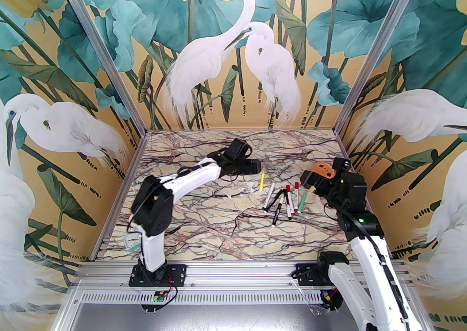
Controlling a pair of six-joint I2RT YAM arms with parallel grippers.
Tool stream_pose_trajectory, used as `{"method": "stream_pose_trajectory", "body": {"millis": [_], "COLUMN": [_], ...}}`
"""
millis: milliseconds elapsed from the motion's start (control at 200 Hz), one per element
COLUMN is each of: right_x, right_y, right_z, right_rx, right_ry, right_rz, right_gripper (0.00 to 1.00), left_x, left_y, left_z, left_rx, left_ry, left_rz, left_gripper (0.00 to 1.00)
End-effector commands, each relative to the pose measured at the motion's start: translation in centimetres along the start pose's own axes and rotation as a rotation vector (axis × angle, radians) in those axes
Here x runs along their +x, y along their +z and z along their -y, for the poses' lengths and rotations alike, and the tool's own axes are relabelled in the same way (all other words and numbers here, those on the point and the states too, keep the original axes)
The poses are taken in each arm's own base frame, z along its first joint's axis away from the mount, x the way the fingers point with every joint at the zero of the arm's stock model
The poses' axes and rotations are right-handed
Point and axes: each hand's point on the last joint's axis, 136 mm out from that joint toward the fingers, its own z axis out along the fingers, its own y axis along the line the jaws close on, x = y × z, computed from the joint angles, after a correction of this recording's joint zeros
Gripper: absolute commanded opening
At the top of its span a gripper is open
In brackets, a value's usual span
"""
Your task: Open the pen caps
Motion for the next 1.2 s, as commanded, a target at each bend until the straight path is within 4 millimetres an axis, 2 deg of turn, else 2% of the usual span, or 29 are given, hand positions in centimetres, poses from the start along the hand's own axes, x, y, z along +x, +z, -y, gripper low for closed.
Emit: {"method": "stream_pose_trajectory", "body": {"millis": [0, 210, 355, 415, 435, 555, 1130, 1195], "right_x": [1.8, 2.4, 2.5, 2.6, 2.6, 3.0, 4.4, 4.4], "right_y": [-0.1, 0.2, 0.2, 0.2, 0.2, 0.3, 0.5, 0.6], "right_z": [0.0, 0.2, 0.3, 0.3, 0.3, 0.8, 0.6, 0.6], "right_rx": [-0.016, -0.009, -0.007, -0.003, -0.003, 0.015, -0.020, -0.022], "right_ry": [0.015, 0.024, 0.026, 0.028, 0.027, 0.028, 0.043, 0.042], "right_rz": [-0.054, -0.076, -0.085, -0.088, -0.088, -0.097, -0.113, -0.112], "right_gripper": [0.99, 0.99, 0.99, 0.99, 0.99, 0.99, 0.99, 0.99], "left_x": [1.8, 2.3, 3.0, 2.8, 3.5, 3.8, 4.7, 4.6], "left_y": [1.8, 5.0, 6.6, 6.5, 7.6, 8.5, 10.8, 10.9], "left_z": [-0.3, 0.3, 0.5, 1.2, 0.6, 0.6, -0.8, -0.8], "left_rx": [-0.066, -0.088, -0.096, -0.086, -0.101, -0.101, -0.160, -0.160], "left_ry": [0.027, 0.056, 0.062, 0.070, 0.066, 0.064, 0.076, 0.080], "left_rz": [-0.113, -0.189, -0.231, -0.226, -0.248, -0.268, -0.316, -0.314], "left_gripper": [0.71, 0.55, 0.50, 0.48, 0.48, 0.45, 0.38, 0.34]}}
